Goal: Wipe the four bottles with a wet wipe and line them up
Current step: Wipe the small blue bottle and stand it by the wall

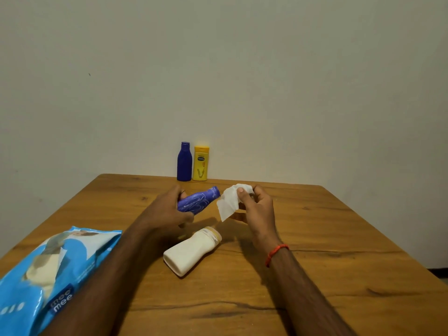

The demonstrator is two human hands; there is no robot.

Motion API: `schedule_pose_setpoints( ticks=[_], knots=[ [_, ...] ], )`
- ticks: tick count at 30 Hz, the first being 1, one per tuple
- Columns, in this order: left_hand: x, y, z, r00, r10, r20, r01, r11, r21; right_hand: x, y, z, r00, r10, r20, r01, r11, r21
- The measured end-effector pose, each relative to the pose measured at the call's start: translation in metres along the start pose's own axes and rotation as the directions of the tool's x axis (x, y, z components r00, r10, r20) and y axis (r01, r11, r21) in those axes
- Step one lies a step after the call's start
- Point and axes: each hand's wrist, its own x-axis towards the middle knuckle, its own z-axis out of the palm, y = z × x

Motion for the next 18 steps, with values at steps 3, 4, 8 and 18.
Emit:
schedule_pose_setpoints(
  ticks=[3, 4, 8, 18],
  knots=[
    [-0.008, 0.013, 0.004, 1.0, 0.02, 0.009, -0.016, 0.949, -0.316, -0.004, 0.0, 0.002, 0.998, -0.053, 0.033, 0.053, 0.998, 0.02],
    [-0.012, 0.018, 0.007, 0.999, 0.018, 0.042, 0.001, 0.911, -0.413, -0.006, -0.001, 0.003, 0.995, -0.089, 0.042, 0.088, 0.996, 0.036],
    [-0.023, 0.032, 0.027, 0.976, 0.106, 0.192, 0.062, 0.705, -0.706, -0.009, -0.011, -0.001, 0.968, -0.249, 0.008, 0.249, 0.968, 0.029],
    [-0.034, 0.029, 0.046, 0.986, 0.081, 0.145, 0.114, 0.305, -0.946, -0.015, -0.009, 0.003, 0.867, -0.499, 0.005, 0.494, 0.857, -0.148]
  ],
)
